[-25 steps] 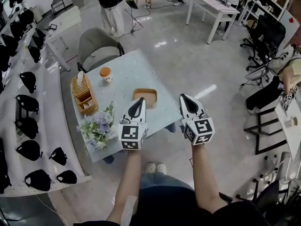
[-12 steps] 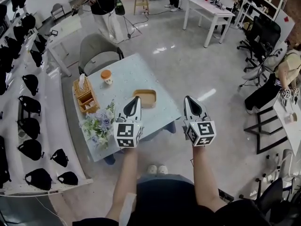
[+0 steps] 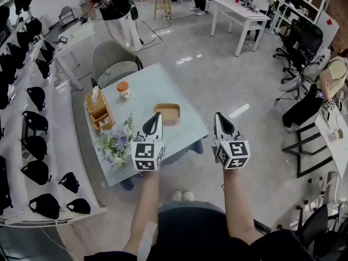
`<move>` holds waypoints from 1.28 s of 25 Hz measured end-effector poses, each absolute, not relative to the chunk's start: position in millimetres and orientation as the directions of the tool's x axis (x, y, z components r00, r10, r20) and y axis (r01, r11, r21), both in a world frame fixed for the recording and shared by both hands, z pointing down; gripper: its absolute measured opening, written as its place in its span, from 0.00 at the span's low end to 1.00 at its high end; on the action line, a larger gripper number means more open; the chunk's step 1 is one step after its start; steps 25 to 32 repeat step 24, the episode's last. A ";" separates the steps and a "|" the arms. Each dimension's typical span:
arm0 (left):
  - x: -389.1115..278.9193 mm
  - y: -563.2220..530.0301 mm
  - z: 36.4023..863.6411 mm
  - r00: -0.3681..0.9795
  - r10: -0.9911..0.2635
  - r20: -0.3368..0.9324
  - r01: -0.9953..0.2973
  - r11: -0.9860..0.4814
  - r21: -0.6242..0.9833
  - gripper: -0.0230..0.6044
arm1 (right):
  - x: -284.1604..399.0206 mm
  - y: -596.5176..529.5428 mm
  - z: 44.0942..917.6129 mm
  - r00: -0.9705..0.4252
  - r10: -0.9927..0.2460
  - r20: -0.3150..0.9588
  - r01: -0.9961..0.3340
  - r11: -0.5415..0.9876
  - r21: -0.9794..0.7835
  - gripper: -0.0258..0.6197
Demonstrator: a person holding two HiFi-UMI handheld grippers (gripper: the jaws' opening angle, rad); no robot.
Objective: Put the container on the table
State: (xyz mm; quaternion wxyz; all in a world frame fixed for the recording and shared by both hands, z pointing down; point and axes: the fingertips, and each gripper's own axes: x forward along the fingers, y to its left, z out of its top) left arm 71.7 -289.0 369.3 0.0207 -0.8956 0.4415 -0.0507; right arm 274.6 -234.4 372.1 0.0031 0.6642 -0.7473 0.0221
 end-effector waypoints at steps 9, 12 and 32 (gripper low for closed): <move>68.4 -283.5 371.9 0.595 -0.799 0.081 -0.797 -0.600 -0.072 0.05 | 273.1 -231.0 371.8 -0.128 -0.991 0.032 -0.991 0.127 -0.043 0.04; 69.4 -283.1 372.2 0.596 -0.799 0.078 -0.796 -0.601 -0.075 0.05 | 271.1 -231.7 371.1 -0.133 -0.991 0.025 -0.990 0.132 -0.042 0.04; 70.7 -283.1 378.4 0.594 -0.800 0.088 -0.797 -0.600 -0.074 0.05 | 273.0 -231.0 374.1 -0.129 -0.991 0.028 -0.991 0.127 -0.049 0.04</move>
